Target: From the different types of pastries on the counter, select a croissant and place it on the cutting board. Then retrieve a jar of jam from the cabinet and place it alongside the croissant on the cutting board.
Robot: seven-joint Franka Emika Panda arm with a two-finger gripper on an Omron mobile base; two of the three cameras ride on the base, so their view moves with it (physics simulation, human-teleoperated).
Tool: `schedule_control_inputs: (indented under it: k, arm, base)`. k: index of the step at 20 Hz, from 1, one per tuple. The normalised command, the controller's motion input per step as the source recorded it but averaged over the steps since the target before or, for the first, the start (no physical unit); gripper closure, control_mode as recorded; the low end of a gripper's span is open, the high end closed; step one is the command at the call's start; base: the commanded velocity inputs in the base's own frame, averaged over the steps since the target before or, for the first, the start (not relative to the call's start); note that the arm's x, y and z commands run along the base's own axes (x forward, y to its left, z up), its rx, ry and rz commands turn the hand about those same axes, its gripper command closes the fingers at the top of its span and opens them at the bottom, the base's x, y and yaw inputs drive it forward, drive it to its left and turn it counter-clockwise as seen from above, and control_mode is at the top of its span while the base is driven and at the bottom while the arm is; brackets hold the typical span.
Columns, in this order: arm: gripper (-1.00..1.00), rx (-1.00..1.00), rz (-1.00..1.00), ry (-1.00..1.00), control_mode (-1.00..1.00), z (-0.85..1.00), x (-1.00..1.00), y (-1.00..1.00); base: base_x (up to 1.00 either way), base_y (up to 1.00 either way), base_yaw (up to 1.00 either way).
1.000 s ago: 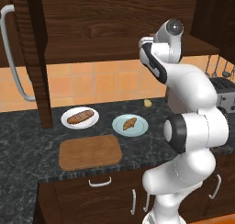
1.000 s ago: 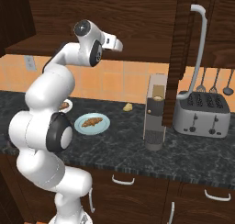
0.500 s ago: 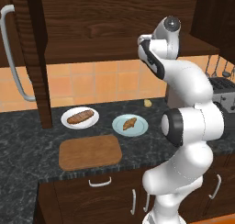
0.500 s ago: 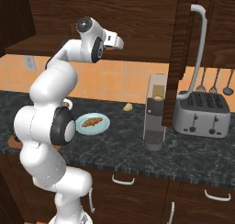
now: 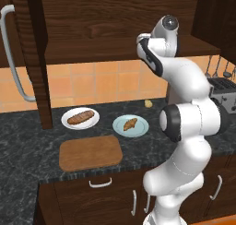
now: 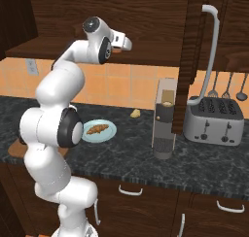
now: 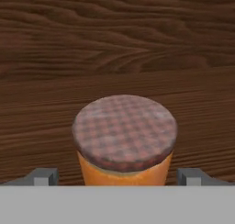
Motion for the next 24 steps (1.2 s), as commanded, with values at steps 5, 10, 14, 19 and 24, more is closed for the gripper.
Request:
schedule_control_inputs:
  k: [5, 10, 14, 19, 24]
  arm:
    - [1.0, 0.0, 0.0, 0.0, -1.0, 0.0, 0.08, 0.0]
    - [1.0, 0.0, 0.0, 0.0, -1.0, 0.01, -0.21, 0.0]
    - [1.0, 0.0, 0.0, 0.0, -1.0, 0.0, -0.31, 0.0]
    - [1.0, 0.0, 0.0, -0.04, -1.0, 0.06, -0.4, 0.0]
    - [1.0, 0.0, 0.0, -0.28, -1.0, 0.71, -0.98, 0.0]
  base:
    - [0.0, 0.0, 0.0]
    - [0.0, 0.0, 0.0]
    - [0.0, 0.0, 0.0]
    - [0.0, 0.0, 0.0]
    - [0.0, 0.0, 0.0]
